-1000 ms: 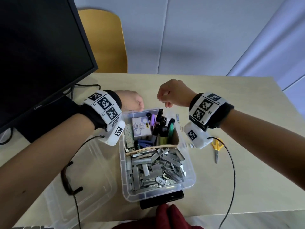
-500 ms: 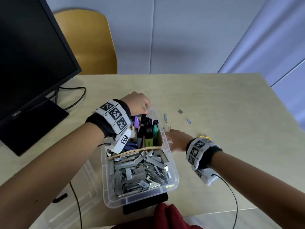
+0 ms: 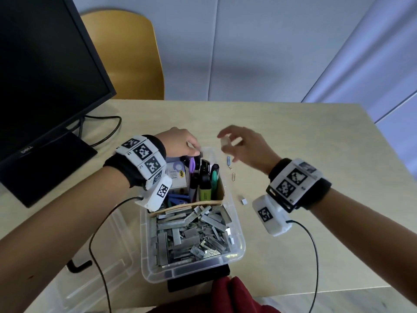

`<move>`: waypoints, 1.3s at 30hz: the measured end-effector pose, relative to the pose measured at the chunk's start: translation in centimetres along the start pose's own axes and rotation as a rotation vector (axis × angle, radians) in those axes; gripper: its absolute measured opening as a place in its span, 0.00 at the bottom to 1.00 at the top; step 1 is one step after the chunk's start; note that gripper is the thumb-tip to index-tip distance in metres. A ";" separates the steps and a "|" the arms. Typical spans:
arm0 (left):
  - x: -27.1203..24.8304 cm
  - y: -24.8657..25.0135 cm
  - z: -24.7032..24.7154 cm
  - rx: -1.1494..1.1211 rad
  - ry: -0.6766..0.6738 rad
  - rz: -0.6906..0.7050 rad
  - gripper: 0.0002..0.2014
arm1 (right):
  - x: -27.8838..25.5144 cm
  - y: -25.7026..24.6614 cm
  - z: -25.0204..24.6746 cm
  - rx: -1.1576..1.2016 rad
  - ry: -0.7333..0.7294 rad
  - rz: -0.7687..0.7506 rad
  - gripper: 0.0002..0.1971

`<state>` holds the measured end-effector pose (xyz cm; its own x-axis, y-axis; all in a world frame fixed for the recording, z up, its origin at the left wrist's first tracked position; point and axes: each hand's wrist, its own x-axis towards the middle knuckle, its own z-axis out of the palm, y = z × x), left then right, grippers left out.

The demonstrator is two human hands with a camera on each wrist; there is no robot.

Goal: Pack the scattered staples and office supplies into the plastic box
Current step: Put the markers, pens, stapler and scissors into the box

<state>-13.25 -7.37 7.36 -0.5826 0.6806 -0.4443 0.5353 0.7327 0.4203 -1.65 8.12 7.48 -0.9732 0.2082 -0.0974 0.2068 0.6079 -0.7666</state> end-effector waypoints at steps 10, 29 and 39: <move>-0.4 -2.4 -0.1 0.034 0.031 -0.051 0.13 | -1.4 -5.5 4.4 -0.454 -0.555 -0.255 0.18; 0.4 -2.7 -0.1 0.102 0.019 0.005 0.15 | -1.0 -3.7 7.5 -0.972 -0.707 -0.157 0.19; 0.3 -3.5 -1.1 0.068 -0.076 0.009 0.16 | -1.0 -4.0 8.1 -0.930 -0.750 -0.041 0.19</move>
<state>-15.96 -9.67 6.62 -0.5309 0.6840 -0.5003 0.5824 0.7234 0.3709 -2.34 -0.78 5.49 -0.7331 -0.1357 -0.6664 -0.1333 0.9896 -0.0549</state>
